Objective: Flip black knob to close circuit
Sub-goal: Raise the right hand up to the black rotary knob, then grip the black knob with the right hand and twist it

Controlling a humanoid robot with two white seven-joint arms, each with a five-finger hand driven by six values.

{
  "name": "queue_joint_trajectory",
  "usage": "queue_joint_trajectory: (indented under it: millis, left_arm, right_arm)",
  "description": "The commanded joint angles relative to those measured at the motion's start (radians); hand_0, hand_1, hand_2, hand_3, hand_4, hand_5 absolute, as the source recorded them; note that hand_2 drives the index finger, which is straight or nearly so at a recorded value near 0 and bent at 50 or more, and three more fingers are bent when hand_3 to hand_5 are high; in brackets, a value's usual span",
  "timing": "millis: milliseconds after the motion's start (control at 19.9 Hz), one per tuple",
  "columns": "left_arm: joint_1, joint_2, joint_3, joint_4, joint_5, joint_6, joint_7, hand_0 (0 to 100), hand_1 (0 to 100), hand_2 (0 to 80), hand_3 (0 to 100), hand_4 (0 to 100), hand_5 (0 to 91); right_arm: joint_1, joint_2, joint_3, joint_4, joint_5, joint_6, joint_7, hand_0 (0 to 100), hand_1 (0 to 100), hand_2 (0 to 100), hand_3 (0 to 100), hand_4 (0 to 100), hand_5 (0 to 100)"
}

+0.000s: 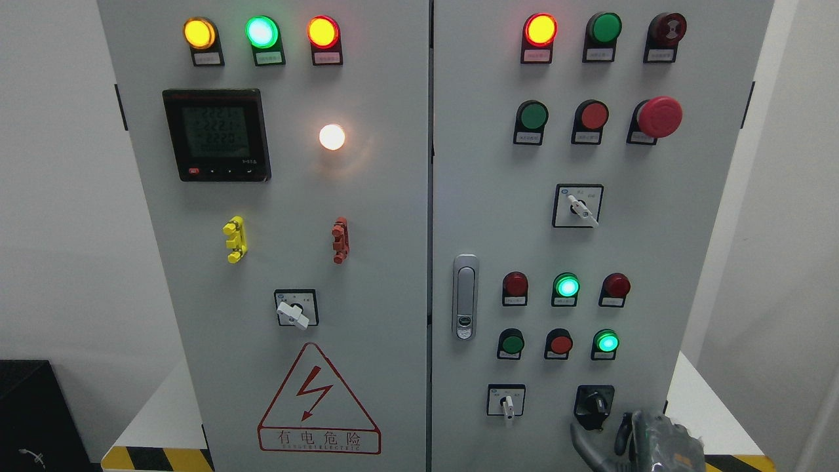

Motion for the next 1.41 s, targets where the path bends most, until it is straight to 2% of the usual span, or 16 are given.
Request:
queue_joint_trajectory:
  millis: [0,1355]
  left_arm:
    - [0.000,0.000,-0.021,0.014,0.000,0.001,0.000,12,56,0.0,0,0,0.0]
    - [0.000,0.000,-0.021,0.014,0.000,-0.001,0.000,12,56,0.0,0,0,0.0]
  right_arm:
    - [-0.013,0.000,-0.017,0.016,0.003,0.001,0.001,0,14,80,94,78,81]
    - [-0.030,0.000,-0.085,0.055,0.016,0.010,-0.001,0,15,79,94,77,80]
